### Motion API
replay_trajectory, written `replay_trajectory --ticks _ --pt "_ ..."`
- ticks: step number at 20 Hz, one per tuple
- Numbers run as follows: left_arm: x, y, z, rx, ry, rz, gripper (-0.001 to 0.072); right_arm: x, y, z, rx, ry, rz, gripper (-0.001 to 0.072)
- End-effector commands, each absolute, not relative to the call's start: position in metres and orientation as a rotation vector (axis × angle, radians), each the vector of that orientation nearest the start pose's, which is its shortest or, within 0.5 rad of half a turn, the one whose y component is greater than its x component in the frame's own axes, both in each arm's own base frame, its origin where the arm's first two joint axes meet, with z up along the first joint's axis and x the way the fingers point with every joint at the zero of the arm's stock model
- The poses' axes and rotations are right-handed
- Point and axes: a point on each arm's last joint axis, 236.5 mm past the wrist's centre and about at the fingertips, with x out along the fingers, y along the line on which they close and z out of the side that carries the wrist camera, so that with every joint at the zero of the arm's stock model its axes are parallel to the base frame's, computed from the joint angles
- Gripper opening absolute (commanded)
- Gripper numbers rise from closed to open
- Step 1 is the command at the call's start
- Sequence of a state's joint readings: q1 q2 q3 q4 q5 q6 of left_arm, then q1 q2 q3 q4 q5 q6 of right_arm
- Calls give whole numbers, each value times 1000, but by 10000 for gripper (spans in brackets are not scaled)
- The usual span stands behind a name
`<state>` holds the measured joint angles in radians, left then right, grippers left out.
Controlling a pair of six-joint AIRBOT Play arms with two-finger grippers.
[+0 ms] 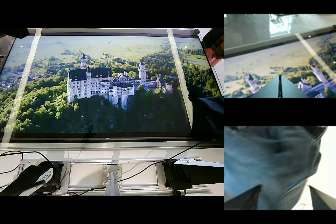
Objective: Fold the clothes and pants, and hang the long-sleeved shirts on hangers.
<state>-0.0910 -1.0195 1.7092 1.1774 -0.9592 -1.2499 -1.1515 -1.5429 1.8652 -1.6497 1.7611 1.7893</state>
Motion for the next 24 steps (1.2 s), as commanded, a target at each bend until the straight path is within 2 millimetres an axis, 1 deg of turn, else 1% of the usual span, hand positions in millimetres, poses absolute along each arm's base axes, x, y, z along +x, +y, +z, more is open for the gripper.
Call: replay_trajectory --ticks 1,2,3,4,5,6,7,8,10,11,12,13,14,15,17,19,22,24 --pt "389 -110 400 59 213 -417 48 143 -365 110 951 1253 -1132 690" --pt "390 -110 400 59 213 -417 48 143 -364 110 952 1258 -1129 688" --pt "390 -110 400 59 213 -417 48 144 -363 110 952 1258 -1122 657" --pt "390 -110 400 59 213 -417 48 150 -362 110 940 1255 -1090 517" --pt "390 -110 400 59 213 -417 48 160 -362 111 920 1245 -1052 420" --pt "390 -110 400 59 213 -417 48 173 -360 112 891 1237 -1001 297" --pt "390 -110 400 59 213 -417 48 188 -358 116 863 1215 -965 133" --pt "390 -110 400 59 213 -417 48 208 -359 124 821 1172 -933 28" --pt "390 -110 400 59 213 -417 48 255 -356 151 709 1068 -866 28" --pt "390 -110 400 59 213 -417 48 281 -350 169 644 1015 -830 28" --pt "390 -110 400 59 213 -417 48 311 -339 190 549 960 -768 28" --pt "390 -110 400 59 213 -417 48 339 -323 209 446 917 -695 27" --pt "390 -110 400 59 213 -417 48 369 -299 227 318 880 -597 27" --pt "390 -110 400 59 213 -417 48 396 -269 239 192 855 -493 27" --pt "390 -110 400 59 213 -417 48 435 -219 251 89 798 -378 27" --pt "390 -110 400 59 213 -417 48 459 -180 248 -29 805 -318 28" --pt "390 -110 400 59 213 -417 48 474 -116 227 -110 865 -178 26" --pt "390 -110 400 59 213 -417 48 483 -79 227 -163 858 -111 26"
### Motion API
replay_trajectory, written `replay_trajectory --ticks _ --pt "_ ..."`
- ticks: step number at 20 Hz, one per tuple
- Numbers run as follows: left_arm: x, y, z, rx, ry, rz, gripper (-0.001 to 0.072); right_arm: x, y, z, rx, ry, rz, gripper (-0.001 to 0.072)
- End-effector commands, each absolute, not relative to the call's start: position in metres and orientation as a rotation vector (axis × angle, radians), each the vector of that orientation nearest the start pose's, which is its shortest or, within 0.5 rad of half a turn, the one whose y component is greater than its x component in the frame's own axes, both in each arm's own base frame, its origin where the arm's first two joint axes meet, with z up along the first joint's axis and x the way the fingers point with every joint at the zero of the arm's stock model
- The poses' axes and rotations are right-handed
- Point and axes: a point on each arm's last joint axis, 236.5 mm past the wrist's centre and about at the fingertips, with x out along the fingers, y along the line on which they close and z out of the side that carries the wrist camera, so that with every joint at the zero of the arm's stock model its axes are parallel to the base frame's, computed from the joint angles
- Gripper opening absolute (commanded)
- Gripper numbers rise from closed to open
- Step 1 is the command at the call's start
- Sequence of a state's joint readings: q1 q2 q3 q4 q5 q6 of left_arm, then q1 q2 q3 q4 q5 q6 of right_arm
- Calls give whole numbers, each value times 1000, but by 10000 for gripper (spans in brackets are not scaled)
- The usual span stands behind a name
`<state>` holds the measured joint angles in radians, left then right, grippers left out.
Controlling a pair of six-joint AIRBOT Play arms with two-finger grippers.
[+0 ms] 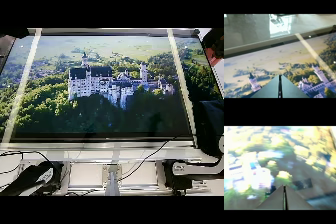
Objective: Fold the clothes and pants, and hang the long-sleeved shirts on hangers.
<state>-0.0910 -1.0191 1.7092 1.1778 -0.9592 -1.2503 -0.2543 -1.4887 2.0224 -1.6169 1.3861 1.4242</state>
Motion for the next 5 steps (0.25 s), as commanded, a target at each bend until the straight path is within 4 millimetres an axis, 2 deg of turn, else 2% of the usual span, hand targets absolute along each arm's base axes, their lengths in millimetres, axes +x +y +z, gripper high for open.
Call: replay_trajectory --ticks 1,5 --pt "390 -110 400 59 213 -417 48 487 -62 228 -188 847 -84 26" --pt "390 -110 400 59 213 -417 48 491 16 229 -270 826 60 26"
